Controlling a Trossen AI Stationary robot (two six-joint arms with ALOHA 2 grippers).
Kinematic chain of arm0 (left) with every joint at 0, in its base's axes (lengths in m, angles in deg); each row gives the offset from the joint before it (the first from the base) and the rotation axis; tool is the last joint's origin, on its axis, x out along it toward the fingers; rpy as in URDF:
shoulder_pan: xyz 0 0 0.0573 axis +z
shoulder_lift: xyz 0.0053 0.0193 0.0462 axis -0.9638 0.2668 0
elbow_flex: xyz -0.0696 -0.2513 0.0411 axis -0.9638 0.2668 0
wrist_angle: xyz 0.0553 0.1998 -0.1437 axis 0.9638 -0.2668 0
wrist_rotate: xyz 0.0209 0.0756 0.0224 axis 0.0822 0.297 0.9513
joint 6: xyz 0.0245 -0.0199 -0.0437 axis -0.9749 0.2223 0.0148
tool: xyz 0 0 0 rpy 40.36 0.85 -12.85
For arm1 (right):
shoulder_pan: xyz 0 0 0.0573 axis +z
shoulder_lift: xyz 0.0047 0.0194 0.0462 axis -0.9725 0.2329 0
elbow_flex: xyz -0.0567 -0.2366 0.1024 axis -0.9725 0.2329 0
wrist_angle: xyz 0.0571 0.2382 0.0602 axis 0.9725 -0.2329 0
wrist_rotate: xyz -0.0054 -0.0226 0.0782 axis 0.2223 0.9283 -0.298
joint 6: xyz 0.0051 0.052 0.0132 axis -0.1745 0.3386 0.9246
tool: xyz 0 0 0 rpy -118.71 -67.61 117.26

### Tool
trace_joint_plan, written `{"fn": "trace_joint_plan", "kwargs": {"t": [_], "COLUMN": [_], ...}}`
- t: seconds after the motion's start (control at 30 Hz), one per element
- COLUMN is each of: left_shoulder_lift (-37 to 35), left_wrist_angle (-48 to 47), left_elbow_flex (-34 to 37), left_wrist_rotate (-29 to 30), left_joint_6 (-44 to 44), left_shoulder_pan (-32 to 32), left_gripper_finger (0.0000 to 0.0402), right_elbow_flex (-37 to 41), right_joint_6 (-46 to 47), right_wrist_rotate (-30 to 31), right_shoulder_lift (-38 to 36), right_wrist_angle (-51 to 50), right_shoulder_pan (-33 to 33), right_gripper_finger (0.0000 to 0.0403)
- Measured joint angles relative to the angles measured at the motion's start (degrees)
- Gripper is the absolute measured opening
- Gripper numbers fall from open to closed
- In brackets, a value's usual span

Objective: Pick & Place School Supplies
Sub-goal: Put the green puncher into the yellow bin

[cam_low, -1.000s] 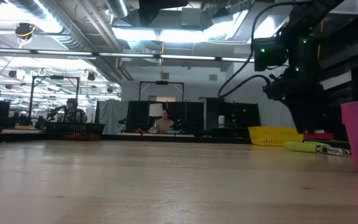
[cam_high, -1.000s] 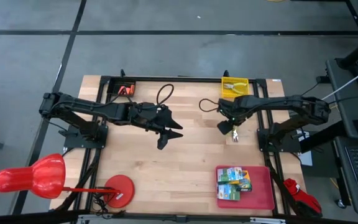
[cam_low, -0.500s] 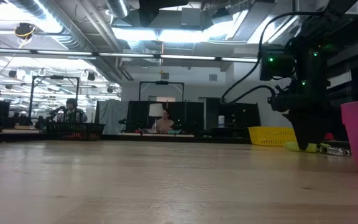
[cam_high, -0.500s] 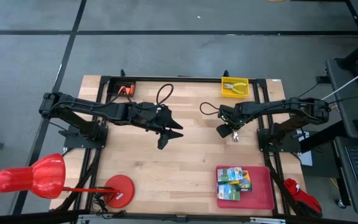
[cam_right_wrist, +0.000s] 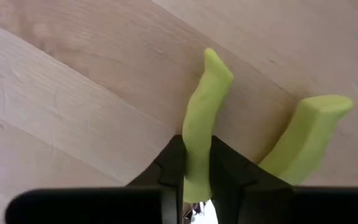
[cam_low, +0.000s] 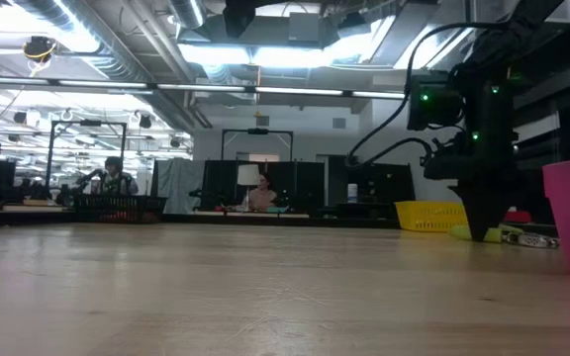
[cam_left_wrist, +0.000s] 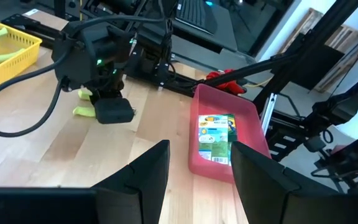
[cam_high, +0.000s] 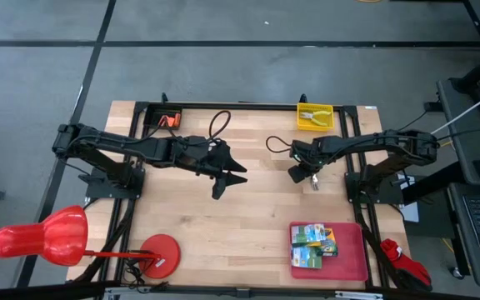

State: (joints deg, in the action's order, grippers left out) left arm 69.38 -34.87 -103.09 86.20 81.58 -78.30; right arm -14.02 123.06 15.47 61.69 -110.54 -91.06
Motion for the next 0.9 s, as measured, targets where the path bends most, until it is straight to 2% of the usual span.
{"fn": "trace_joint_plan", "kwargs": {"t": [0.23,0.6,0.73,0.9], "left_shoulder_lift": [0.0,0.0,0.0,0.0], "left_wrist_angle": [-0.11,-1.29,-3.76,-4.08], "left_elbow_flex": [0.0,0.0,0.0,0.0], "left_wrist_rotate": [-0.02,1.23,2.08,2.08], "left_joint_6": [0.08,0.04,0.04,0.02], "left_shoulder_pan": [0.0,0.03,0.13,0.13], "left_gripper_finger": [0.0168,0.0168,0.0168,0.0168], "right_elbow_flex": [-2.58,-18.14,-21.24,-20.66], "right_joint_6": [-0.01,-0.03,5.49,12.76], "right_wrist_rotate": [1.56,8.16,8.59,3.75], "right_shoulder_lift": [-0.16,-1.16,-1.2,-1.21], "right_wrist_angle": [0.2,-0.36,-0.12,0.41], "right_shoulder_pan": [0.07,-1.15,-6.33,-16.67], "right_gripper_finger": [0.0049,0.0047,0.0047,0.0047]}}
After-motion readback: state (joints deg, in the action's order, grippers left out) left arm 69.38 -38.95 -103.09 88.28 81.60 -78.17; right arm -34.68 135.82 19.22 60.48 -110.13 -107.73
